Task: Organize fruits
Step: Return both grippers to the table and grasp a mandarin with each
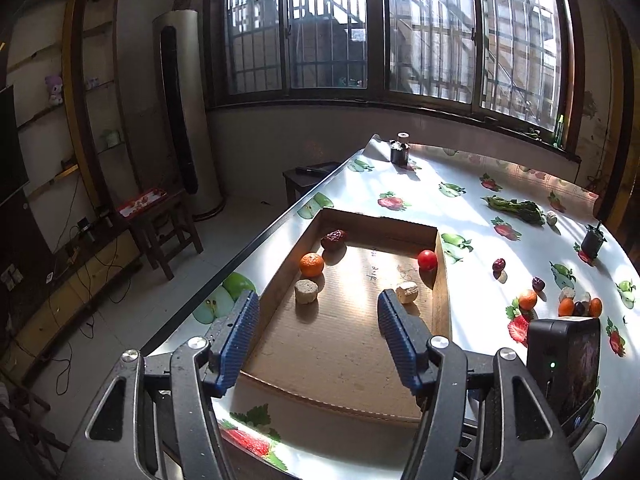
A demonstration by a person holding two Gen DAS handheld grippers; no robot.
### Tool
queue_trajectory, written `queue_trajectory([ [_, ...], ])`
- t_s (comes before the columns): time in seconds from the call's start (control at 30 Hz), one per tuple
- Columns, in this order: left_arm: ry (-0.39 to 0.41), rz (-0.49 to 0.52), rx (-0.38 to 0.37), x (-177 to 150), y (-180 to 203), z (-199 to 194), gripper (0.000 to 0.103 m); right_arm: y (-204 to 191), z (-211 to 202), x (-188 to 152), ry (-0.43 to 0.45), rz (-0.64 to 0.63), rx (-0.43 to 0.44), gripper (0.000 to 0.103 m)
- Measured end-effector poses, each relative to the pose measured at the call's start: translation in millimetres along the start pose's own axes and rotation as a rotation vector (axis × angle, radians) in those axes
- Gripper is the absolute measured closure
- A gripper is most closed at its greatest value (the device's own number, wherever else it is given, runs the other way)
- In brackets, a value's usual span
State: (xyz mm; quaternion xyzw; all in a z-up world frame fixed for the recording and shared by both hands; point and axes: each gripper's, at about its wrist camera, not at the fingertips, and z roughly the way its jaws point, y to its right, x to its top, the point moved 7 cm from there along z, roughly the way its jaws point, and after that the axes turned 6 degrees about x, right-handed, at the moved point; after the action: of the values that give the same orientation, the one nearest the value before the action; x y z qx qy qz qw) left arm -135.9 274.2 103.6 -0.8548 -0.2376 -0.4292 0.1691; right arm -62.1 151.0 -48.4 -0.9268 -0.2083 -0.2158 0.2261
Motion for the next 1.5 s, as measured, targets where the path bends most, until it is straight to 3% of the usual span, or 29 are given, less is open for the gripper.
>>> queue_trajectory([
  [0.2,-0.004,0.021,-0.012,-2.3,6.8,-4.1,0.042,3.2,-41.3,14.6,0.132,0.035,0.078,0.036],
  [0.4,-0.007,0.062,-0.048,-6.6,28.8,-9.5,0.036,50.5,-86.3,26.5,0.238,0.115,0.033,0.032],
  [0.63,-0.013,0.153,-0.089,-14.9,68.1,-11.4,0.035,137.1,-128.9,25.5,0.253,0.142,-0.128,0.032],
  [0.8,-0.064,0.185,-0.134,-21.6,95.2,-1.5,0.034,218.4,-170.2,20.3,0.259,0.186,-0.263,0.032],
  [1.0,-0.167,0.223,-0.247,-35.3,146.7,16.3,0.034,300.9,-212.8,23.8,0.265,0.289,-0.368,0.032],
  [1.2,-0.232,0.246,-0.405,-33.9,205.1,35.8,0.034,327.2,-192.2,37.2,0.241,0.297,-0.331,0.032],
  [1.33,-0.251,0.268,-0.432,-32.9,241.0,62.1,0.035,327.1,-159.9,47.6,0.226,0.268,-0.285,0.032],
  [1.43,-0.334,0.251,-0.511,-39.8,268.0,83.8,0.050,329.2,-143.1,51.6,0.236,0.278,-0.240,0.033],
  [1.5,-0.360,0.241,-0.541,-43.3,283.7,96.3,0.053,331.3,-135.5,53.2,0.247,0.294,-0.202,0.033],
])
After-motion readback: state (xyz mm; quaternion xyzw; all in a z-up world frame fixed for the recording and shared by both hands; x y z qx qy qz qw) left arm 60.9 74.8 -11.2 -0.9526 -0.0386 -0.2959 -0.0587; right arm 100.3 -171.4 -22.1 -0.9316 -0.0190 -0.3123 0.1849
